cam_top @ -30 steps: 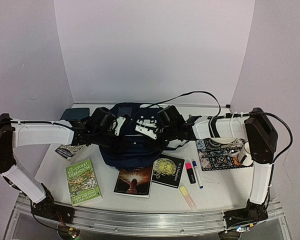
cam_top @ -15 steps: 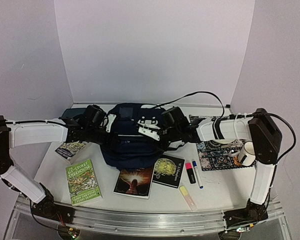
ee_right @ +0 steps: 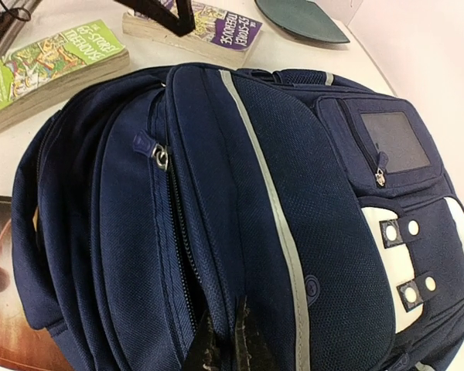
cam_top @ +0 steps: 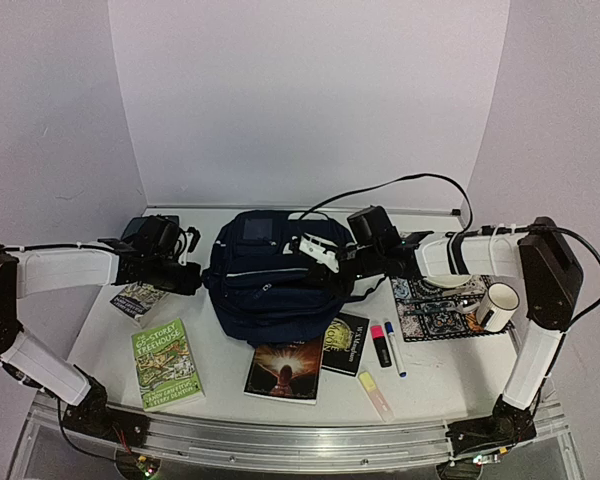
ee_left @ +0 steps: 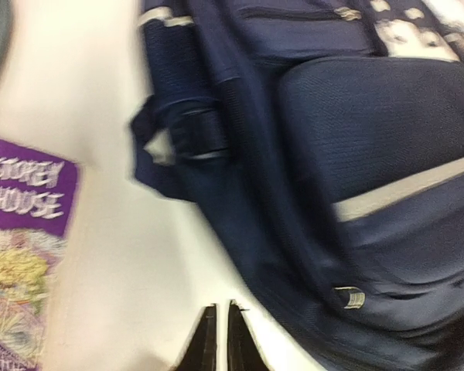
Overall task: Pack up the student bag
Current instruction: Unzip the second largest pocket of the student bag, then pick up the second largest pocket of the student bag.
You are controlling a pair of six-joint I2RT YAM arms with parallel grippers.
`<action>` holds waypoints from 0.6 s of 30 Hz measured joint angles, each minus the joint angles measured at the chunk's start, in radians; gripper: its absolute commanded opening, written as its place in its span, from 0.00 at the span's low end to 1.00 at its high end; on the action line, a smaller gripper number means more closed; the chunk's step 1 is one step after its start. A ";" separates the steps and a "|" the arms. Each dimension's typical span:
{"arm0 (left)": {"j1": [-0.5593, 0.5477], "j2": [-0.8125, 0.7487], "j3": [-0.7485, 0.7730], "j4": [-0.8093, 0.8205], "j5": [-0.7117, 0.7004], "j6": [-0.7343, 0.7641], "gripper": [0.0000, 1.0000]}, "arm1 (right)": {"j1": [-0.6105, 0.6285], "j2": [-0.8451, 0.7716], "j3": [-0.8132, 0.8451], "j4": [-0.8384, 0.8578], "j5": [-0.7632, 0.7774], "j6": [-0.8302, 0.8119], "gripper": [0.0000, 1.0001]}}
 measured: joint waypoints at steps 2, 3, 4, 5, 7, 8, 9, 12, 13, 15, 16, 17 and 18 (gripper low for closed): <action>-0.012 -0.018 -0.010 0.025 0.054 -0.005 0.22 | 0.000 0.000 0.000 0.004 -0.007 0.014 0.00; -0.022 -0.035 -0.023 0.043 0.079 -0.013 0.25 | 0.000 0.000 0.000 0.007 -0.009 0.022 0.00; -0.033 -0.055 -0.036 0.059 0.104 -0.022 0.28 | 0.000 0.000 0.000 0.009 -0.011 0.028 0.00; -0.043 -0.072 -0.048 0.070 0.130 -0.024 0.30 | 0.000 0.000 0.000 0.013 -0.011 0.036 0.00; -0.067 -0.104 -0.075 0.110 0.187 -0.042 0.33 | 0.000 0.000 0.000 0.020 -0.012 0.046 0.00; -0.080 -0.113 -0.088 0.131 0.212 -0.048 0.35 | 0.000 0.000 0.000 0.024 -0.013 0.051 0.00; -0.092 -0.118 -0.098 0.151 0.234 -0.053 0.37 | 0.000 0.000 0.000 0.028 -0.015 0.055 0.00; -0.127 -0.113 -0.122 0.206 0.288 -0.070 0.40 | 0.000 0.001 0.000 0.037 -0.018 0.065 0.00; -0.140 -0.106 -0.125 0.224 0.302 -0.074 0.41 | 0.000 0.001 0.000 0.038 -0.019 0.067 0.00; -0.158 -0.086 -0.125 0.259 0.327 -0.079 0.43 | 0.000 0.002 0.000 0.041 -0.022 0.072 0.00; -0.165 -0.074 -0.125 0.277 0.337 -0.080 0.44 | 0.000 0.002 0.000 0.042 -0.023 0.074 0.00; -0.169 -0.062 -0.125 0.294 0.345 -0.082 0.44 | 0.000 0.002 0.000 0.044 -0.025 0.076 0.00; -0.172 -0.047 -0.125 0.309 0.349 -0.084 0.44 | 0.000 0.002 0.000 0.045 -0.026 0.078 0.00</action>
